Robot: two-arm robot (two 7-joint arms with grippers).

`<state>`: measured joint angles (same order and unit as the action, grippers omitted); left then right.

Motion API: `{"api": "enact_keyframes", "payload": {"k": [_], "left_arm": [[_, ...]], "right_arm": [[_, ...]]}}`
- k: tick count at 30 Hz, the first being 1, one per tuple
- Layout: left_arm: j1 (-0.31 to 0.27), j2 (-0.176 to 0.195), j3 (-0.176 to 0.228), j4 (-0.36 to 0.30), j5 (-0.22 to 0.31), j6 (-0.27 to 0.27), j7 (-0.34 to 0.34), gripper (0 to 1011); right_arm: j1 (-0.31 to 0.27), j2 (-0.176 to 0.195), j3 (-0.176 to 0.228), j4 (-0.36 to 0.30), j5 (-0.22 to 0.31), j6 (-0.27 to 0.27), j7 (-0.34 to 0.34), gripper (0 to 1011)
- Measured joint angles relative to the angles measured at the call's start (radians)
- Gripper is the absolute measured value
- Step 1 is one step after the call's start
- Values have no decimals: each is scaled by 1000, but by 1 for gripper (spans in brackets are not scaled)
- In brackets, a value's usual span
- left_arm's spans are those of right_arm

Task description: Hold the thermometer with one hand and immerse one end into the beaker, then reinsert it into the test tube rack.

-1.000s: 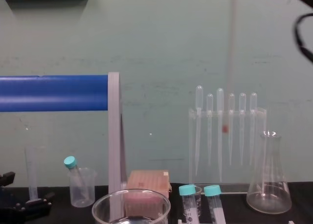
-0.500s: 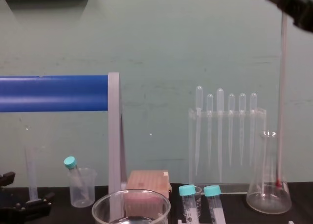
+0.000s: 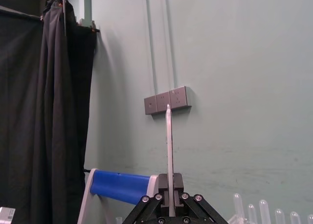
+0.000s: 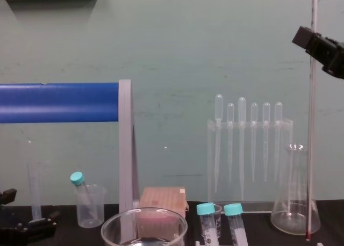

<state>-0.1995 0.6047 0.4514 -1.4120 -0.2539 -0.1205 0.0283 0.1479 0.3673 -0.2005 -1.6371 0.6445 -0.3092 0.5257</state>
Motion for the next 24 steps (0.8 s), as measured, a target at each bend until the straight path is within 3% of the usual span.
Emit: {"api": "enact_keyframes", "payload": {"k": [24], "left_arm": [[0,0,0,0,0,0,0,1008]], "right_arm": [[38,-15,-15,91,-35,-6,16,53]]}}
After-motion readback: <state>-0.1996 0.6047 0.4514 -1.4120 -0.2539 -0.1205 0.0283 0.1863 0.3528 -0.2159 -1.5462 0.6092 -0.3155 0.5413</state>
